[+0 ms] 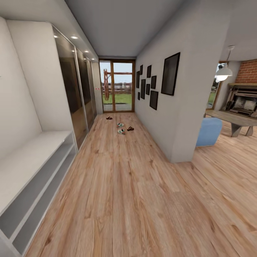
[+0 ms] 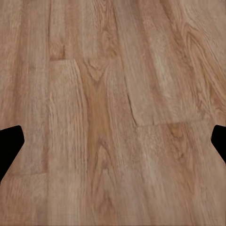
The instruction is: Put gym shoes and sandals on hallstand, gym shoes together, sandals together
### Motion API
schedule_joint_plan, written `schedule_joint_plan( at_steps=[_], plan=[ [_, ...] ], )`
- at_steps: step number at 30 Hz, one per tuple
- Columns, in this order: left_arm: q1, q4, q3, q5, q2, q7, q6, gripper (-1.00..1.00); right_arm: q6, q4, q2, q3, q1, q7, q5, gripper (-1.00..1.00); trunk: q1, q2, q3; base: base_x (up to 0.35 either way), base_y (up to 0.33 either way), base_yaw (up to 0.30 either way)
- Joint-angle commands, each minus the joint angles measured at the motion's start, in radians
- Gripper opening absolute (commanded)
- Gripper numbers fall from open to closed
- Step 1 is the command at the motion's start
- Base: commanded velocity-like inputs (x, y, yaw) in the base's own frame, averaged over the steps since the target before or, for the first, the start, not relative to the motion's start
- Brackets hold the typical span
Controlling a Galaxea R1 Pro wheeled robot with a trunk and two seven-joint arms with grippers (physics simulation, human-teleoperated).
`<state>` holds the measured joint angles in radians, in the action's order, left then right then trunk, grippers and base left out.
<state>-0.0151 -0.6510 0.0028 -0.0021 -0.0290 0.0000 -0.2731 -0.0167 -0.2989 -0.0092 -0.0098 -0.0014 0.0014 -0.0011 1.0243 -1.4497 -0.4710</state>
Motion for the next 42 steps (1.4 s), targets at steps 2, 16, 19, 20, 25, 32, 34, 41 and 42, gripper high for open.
schedule_joint_plan(
  at_steps=[2, 16, 19, 20, 25, 32, 34, 41, 42],
  plan=[
    [0.0, -0.001, 0.0, 0.0, 0.0, 0.0, -0.001, 1.0, -0.002, 0.0, 0.0, -0.001, 0.0, 0.0, -0.001, 1.0, 0.001, 0.0, -0.001, 0.347, 0.0, 0.002],
    [0.0, -0.001, -0.001, -0.001, -0.001, 0.001, 0.0, 1.0, -0.004, 0.0, 0.0, -0.001, 0.0, 0.0, -0.005, 1.0, 0.001, 0.0, -0.001, 0.346, 0.0, 0.0],
    [0.0, -0.001, 0.0, -0.001, 0.0, 0.002, 0.0, 1.0, -0.004, 0.0, 0.0, -0.001, 0.0, 0.0, -0.005, 1.0, 0.001, 0.0, -0.001, 0.346, 0.0, 0.0],
    [0.0, -0.001, 0.0, -0.001, 0.0, 0.002, 0.0, 1.0, -0.005, 0.0, 0.0, -0.001, 0.0, 0.001, -0.005, 1.0, 0.001, 0.0, -0.001, 0.347, 0.0, 0.0],
    [0.0, -0.001, 0.0, -0.001, 0.0, 0.002, 0.0, 1.0, -0.004, 0.0, 0.0, 0.0, 0.0, 0.002, -0.004, 1.0, 0.001, 0.0, -0.001, 0.348, 0.0, 0.0],
    [0.0, -0.001, 0.0, -0.001, 0.0, 0.002, 0.0, 1.0, -0.003, 0.0, 0.0, 0.002, 0.0, 0.005, -0.003, 1.0, 0.001, 0.0, -0.001, 0.348, 0.0, 0.0],
    [0.0, -0.001, 0.0, -0.001, 0.0, 0.002, 0.0, 1.0, -0.003, 0.0, 0.0, 0.002, 0.0, 0.005, -0.003, 1.0, 0.001, 0.0, -0.001, 0.348, 0.0, 0.0],
    [0.0, -0.001, 0.0, -0.001, 0.0, 0.002, 0.0, 1.0, -0.003, 0.0, 0.0, 0.005, 0.0, 0.006, 0.002, 1.0, 0.001, 0.0, -0.001, 0.348, 0.0, 0.0],
    [0.0, -0.001, 0.0, -0.001, 0.0, 0.002, 0.0, 1.0, -0.003, 0.0, 0.0, 0.005, 0.0, 0.006, 0.002, 1.0, 0.001, 0.0, -0.001, 0.348, 0.0, 0.0]
  ],
)
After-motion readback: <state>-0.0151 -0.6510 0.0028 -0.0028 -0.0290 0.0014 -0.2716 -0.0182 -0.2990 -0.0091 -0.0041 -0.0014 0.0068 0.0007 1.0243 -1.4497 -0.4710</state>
